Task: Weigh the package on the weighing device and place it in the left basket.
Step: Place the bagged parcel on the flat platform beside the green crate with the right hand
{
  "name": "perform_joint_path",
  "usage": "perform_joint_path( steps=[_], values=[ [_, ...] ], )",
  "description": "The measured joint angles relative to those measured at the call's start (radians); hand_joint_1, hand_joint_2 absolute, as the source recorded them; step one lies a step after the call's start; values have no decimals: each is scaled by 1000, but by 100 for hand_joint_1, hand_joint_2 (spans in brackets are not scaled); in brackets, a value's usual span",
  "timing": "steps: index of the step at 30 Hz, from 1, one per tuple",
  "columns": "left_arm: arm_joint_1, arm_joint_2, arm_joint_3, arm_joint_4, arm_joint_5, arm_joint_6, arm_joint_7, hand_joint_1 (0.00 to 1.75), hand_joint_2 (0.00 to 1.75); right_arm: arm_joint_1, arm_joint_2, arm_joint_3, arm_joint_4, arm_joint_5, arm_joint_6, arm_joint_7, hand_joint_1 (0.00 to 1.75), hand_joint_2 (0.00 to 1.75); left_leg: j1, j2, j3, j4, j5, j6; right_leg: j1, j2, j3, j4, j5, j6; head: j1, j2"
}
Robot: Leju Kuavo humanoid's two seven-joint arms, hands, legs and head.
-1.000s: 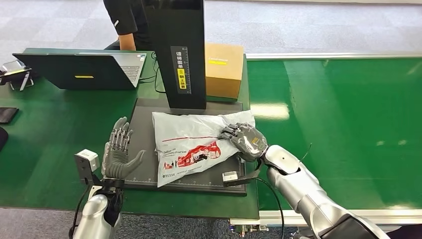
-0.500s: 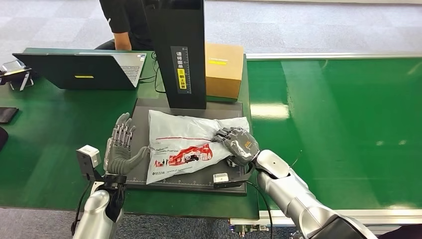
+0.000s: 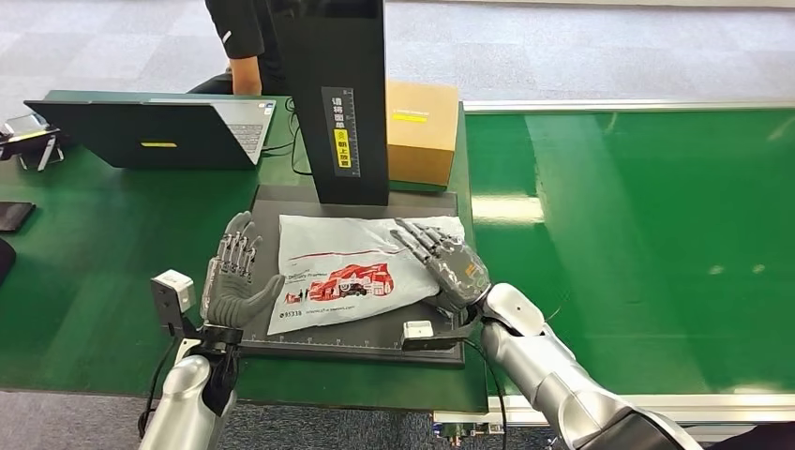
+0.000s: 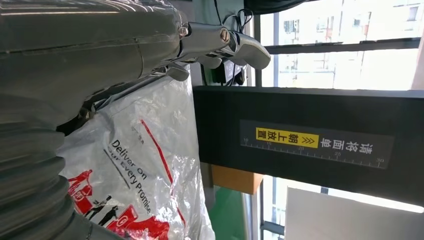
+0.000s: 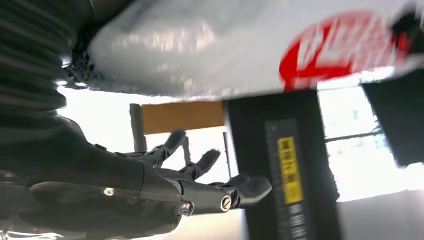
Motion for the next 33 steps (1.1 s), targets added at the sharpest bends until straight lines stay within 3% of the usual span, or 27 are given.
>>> perform_joint_path(
  steps=[7, 11, 16, 25, 30, 33],
  values=[
    [-1, 2, -6, 8, 8, 10, 0, 0, 175, 72, -37, 47, -209, -380, 109, -2, 0, 175, 0, 0, -1, 0, 0, 0, 0, 0, -1, 0, 0, 0, 0, 0],
    [2, 6, -5, 8, 15, 19, 0, 0, 175, 115, -72, 59, -369, -588, 241, -3, 0, 175, 0, 0, -1, 0, 0, 0, 0, 0, -1, 0, 0, 0, 0, 0],
    [7, 9, -5, 8, 17, 26, 0, 0, 175, 171, -99, 39, -543, -719, 432, -3, 0, 175, 0, 0, -1, 0, 0, 0, 0, 0, -1, 0, 0, 0, 0, 0],
    [21, 16, -4, 2, 17, 37, 0, 0, 175, 271, -104, -113, -711, -800, 740, -3, 0, 175, 0, 0, -1, 0, 0, 0, 0, 0, -1, 0, 0, 0, 0, 0],
    [35, 17, -2, -17, 17, 45, 5, 0, 175, 294, -104, -184, -704, -671, 687, -3, 0, 175, 0, 0, -1, 0, 0, 0, 0, 0, -1, 0, 0, 0, 0, 0],
    [44, 17, -1, -32, 17, 47, 8, 0, 175, 300, -103, -212, -684, -679, 694, -3, 0, 175, 0, 0, -1, 0, 0, 0, 0, 0, -1, 0, 0, 0, 0, 0]
  ],
)
